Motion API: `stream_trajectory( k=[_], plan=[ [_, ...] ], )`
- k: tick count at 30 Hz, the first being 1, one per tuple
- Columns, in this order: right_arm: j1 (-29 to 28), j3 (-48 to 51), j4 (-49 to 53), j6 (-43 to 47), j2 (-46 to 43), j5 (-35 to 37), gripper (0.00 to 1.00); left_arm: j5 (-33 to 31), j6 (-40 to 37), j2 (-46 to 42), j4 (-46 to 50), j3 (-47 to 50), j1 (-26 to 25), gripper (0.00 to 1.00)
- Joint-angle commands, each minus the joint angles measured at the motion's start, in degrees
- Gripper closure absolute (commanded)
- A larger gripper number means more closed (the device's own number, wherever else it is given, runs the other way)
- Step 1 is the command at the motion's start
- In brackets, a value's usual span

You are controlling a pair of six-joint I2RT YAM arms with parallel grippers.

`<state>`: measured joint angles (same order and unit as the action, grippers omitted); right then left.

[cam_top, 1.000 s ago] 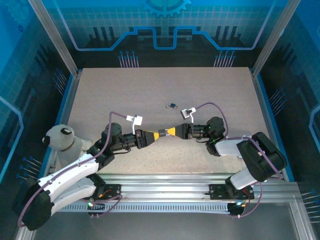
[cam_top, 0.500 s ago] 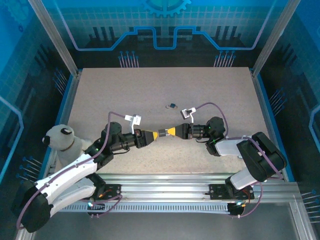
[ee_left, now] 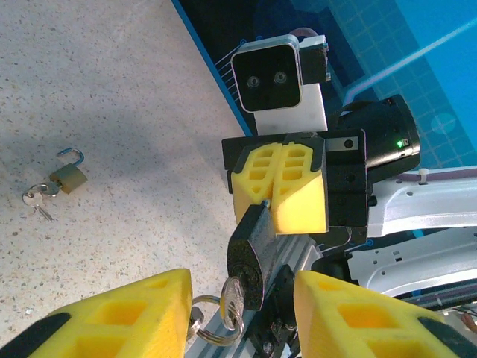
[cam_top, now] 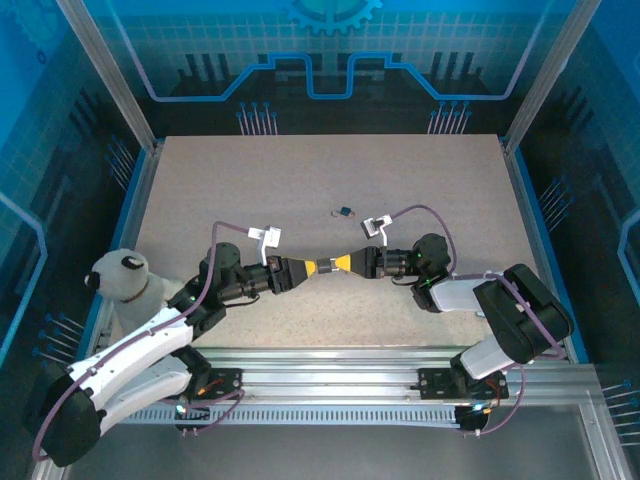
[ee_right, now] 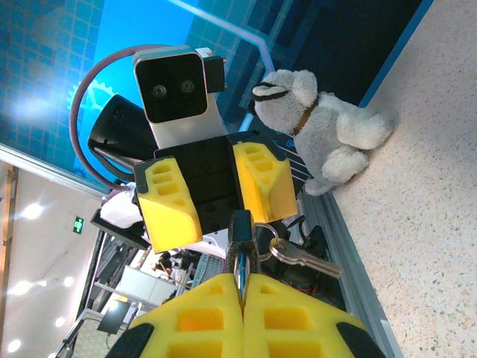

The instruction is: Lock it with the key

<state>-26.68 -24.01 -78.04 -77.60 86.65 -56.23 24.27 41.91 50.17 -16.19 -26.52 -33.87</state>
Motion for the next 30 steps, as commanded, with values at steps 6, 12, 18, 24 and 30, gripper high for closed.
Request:
stream_trajectory(
  k=[6, 12, 18, 24, 30],
  plan=[
    [-0.71, -1.04, -2.03, 0.85, -0.52, -0.55, 1.0, 2.6, 0.72, -0.41, -1.39, 0.38, 0.28, 0.65],
    [-0.67, -1.04, -1.79, 1.04, -0.53, -0.53, 1.0, 3.47, 1.46, 0.05, -2.55, 0.81, 0.29, 0.7],
    [-0.74, -1.04, -1.94, 1.05, -0.55, -0.29, 1.0, 4.22, 1.85, 0.61, -3.14, 1.12, 0.25, 0.72],
    [-0.74, -1.04, -2.09, 0.89, -0.52, -0.31, 1.0, 4.94, 2.18, 1.47, -4.13, 1.52, 0.19, 0.73],
    [-0.68, -1.13, -2.55, 0.64, -0.18, -0.29, 1.0, 4.96, 2.02, 1.6, -4.32, 1.47, 0.11, 0.76]
  ],
)
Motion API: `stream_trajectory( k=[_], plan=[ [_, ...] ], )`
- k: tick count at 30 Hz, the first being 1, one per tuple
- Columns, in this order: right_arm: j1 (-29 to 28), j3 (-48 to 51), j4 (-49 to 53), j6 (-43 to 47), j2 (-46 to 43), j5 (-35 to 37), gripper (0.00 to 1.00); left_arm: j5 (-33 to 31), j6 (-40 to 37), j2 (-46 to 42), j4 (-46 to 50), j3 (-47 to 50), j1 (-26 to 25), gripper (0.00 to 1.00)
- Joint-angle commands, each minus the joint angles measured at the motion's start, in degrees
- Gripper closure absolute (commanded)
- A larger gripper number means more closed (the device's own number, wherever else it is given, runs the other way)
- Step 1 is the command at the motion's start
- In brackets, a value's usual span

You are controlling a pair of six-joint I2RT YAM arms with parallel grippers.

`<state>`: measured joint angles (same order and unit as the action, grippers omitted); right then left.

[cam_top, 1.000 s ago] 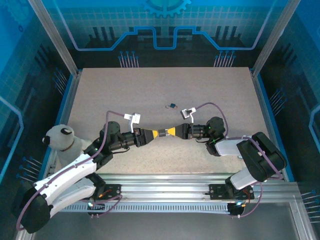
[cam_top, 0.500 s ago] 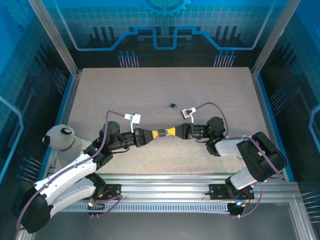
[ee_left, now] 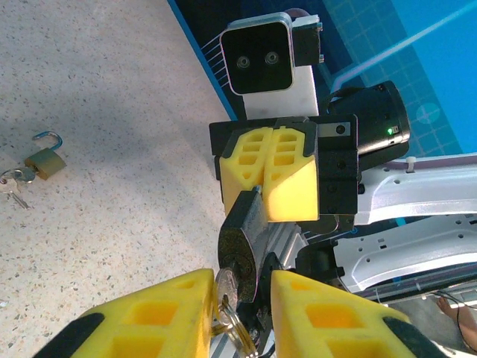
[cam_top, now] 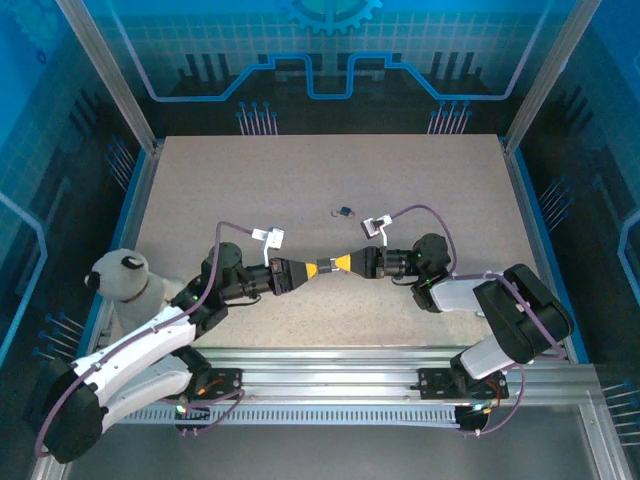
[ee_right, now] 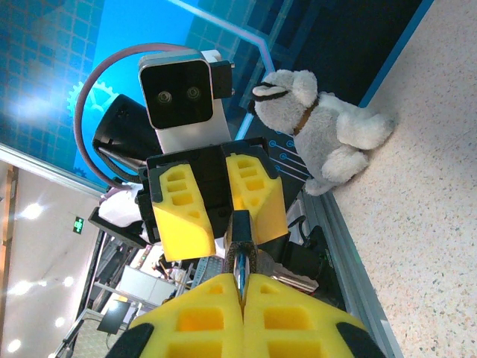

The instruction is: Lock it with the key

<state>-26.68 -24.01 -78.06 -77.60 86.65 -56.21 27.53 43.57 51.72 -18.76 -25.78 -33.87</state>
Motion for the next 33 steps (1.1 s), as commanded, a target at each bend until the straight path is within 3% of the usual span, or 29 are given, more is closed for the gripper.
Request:
stream_trajectory(
  k=[1, 17, 25, 33],
  plan=[
    [-0.74, -1.14, -2.61, 0.61, -0.17, -0.31, 1.0, 1.74, 0.22, 0.05, -1.72, 0.58, 0.1, 0.76],
    [-0.83, -1.04, -3.15, 0.3, -0.25, -0.56, 1.0, 1.06, -0.82, 0.79, -0.6, 0.36, 0.11, 0.87],
    [-1.36, -1.21, -2.8, 0.76, 0.09, -0.44, 1.0, 0.05, 0.87, 0.79, -3.04, 0.87, -0.07, 1.0],
    [-1.37, -1.09, -2.04, 1.27, 0.23, 0.09, 1.0, -1.34, 3.25, 0.78, -7.75, 2.6, -0.79, 1.0]
  ],
)
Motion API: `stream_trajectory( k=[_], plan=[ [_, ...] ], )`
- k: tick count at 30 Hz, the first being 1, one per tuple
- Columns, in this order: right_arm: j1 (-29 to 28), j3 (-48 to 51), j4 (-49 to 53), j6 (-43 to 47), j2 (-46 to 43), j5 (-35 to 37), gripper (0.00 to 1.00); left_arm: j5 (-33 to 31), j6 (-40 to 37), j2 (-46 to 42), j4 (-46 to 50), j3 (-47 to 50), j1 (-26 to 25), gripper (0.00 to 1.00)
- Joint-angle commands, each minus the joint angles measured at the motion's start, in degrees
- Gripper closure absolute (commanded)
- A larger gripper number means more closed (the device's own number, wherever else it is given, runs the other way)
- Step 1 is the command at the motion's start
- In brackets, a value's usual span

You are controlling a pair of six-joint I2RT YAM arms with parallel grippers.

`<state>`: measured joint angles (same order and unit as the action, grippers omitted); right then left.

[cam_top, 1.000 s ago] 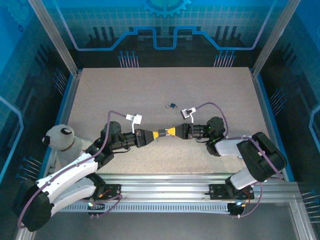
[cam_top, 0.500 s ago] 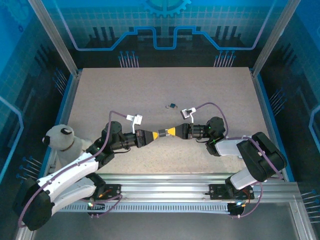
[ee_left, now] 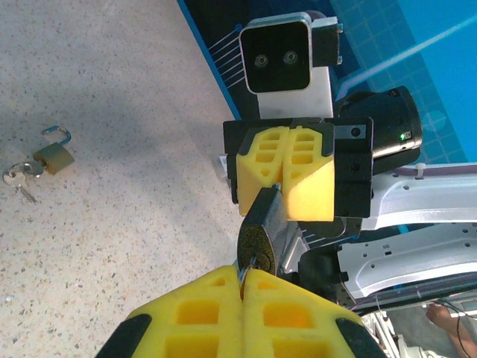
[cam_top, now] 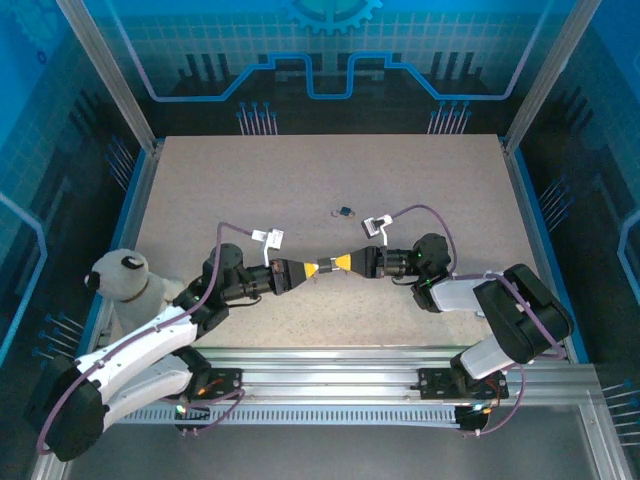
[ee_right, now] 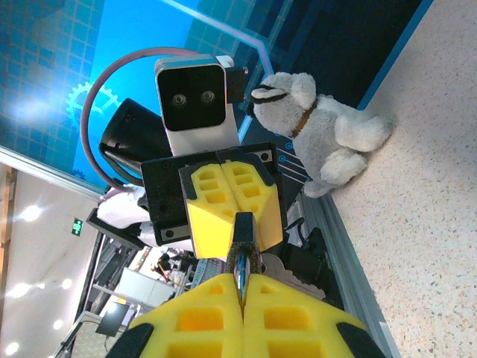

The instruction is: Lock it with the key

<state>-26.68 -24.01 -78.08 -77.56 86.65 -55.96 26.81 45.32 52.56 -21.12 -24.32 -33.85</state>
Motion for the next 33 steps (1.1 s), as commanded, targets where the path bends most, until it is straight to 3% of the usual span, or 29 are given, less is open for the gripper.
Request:
stream_trajectory(
  k=[1, 10, 19, 33],
  plan=[
    [-1.31, -0.89, -1.32, 1.69, 0.11, 0.12, 1.0, -1.39, 1.95, -0.38, -6.1, 1.89, -0.89, 1.0],
    [0.38, 0.08, 3.11, 2.74, -1.75, 2.09, 1.0, -5.95, 5.07, -1.52, -12.31, 7.41, -0.71, 1.0],
    [1.18, 0.17, 0.13, 0.14, -0.37, 1.26, 1.0, -6.07, 6.86, 0.22, -16.69, 8.84, 0.83, 1.0],
    [6.14, 1.24, 7.65, 2.52, -5.25, 2.7, 1.0, -6.89, 3.5, -5.32, -6.47, 8.98, 4.33, 1.0]
  ],
)
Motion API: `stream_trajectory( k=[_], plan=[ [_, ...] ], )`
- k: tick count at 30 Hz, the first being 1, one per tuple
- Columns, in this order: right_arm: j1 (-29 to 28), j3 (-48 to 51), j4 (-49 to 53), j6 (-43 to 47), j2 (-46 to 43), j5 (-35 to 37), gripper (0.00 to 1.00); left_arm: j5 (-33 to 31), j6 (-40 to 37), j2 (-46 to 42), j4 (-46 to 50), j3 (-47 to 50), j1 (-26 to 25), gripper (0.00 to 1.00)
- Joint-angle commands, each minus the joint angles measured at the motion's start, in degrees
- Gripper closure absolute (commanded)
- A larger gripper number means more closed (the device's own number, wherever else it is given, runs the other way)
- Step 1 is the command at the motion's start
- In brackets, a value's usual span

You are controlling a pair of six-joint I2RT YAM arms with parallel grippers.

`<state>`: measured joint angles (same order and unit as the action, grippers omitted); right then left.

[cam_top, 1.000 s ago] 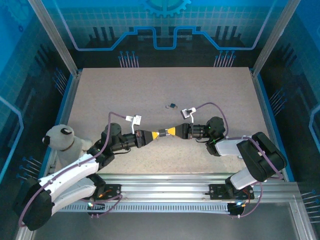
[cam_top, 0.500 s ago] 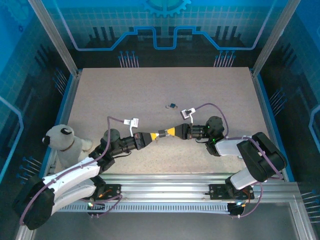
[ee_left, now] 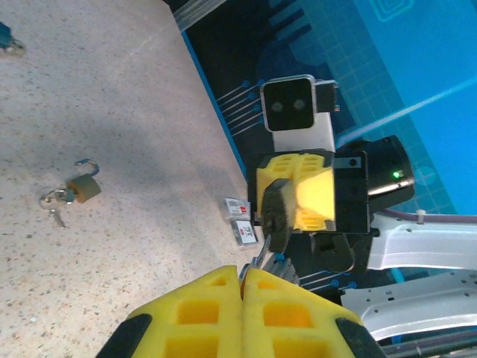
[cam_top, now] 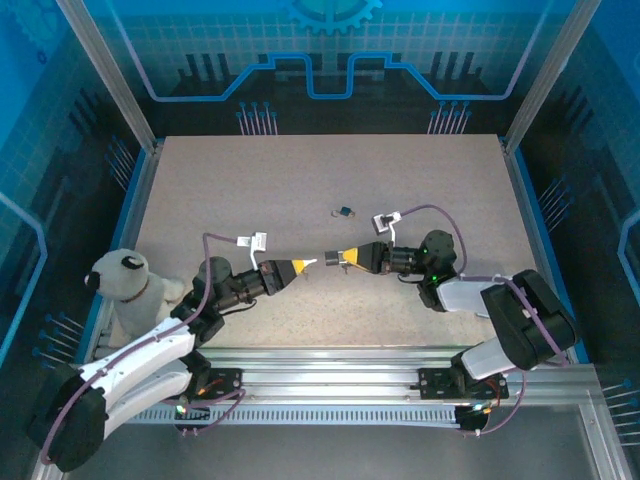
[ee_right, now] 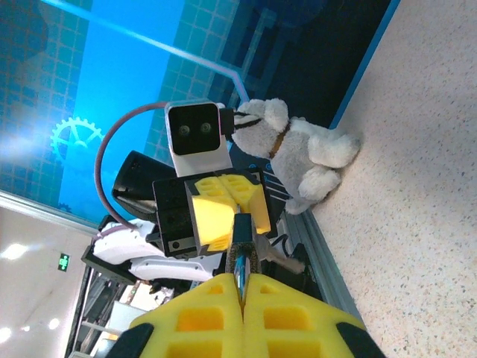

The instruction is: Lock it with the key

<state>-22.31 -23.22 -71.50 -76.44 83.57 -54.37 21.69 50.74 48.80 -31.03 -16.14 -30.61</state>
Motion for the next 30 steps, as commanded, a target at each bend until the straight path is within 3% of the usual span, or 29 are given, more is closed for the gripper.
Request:
stream_trajectory(
  k=[1, 5, 9, 12, 17, 23, 30],
  plan=[
    [2.4, 0.52, 2.3, 1.86, -3.02, 1.3, 1.0, -2.56, -2.34, -2.0, 5.16, 0.77, 1.7, 1.0],
    [3.04, -0.12, 15.94, 9.16, -9.2, 3.69, 1.0, -11.73, -4.08, -4.08, 18.28, -1.16, 3.7, 1.0],
    [0.07, -4.83, 46.44, 27.56, -19.58, 13.15, 1.0, -20.1, -5.07, -3.6, 27.28, -4.07, 4.73, 1.0],
    [-4.27, -8.64, 60.85, 37.04, -23.84, 21.67, 1.0, -25.67, -6.67, -1.72, 31.55, -6.25, 5.16, 1.0],
    [-6.67, -10.83, 63.91, 38.39, -22.78, 22.55, 1.0, -32.6, -7.85, 4.27, 36.16, -9.52, 7.86, 1.0],
    [-10.38, -12.89, 66.58, 40.5, -21.54, 26.03, 1.0, -35.73, -8.69, 14.27, 34.27, -11.51, 13.11, 1.0],
    [-14.87, -15.27, 69.88, 43.83, -20.24, 29.86, 1.0, -39.17, -11.39, 23.72, 31.03, -15.61, 14.09, 1.0]
  ],
)
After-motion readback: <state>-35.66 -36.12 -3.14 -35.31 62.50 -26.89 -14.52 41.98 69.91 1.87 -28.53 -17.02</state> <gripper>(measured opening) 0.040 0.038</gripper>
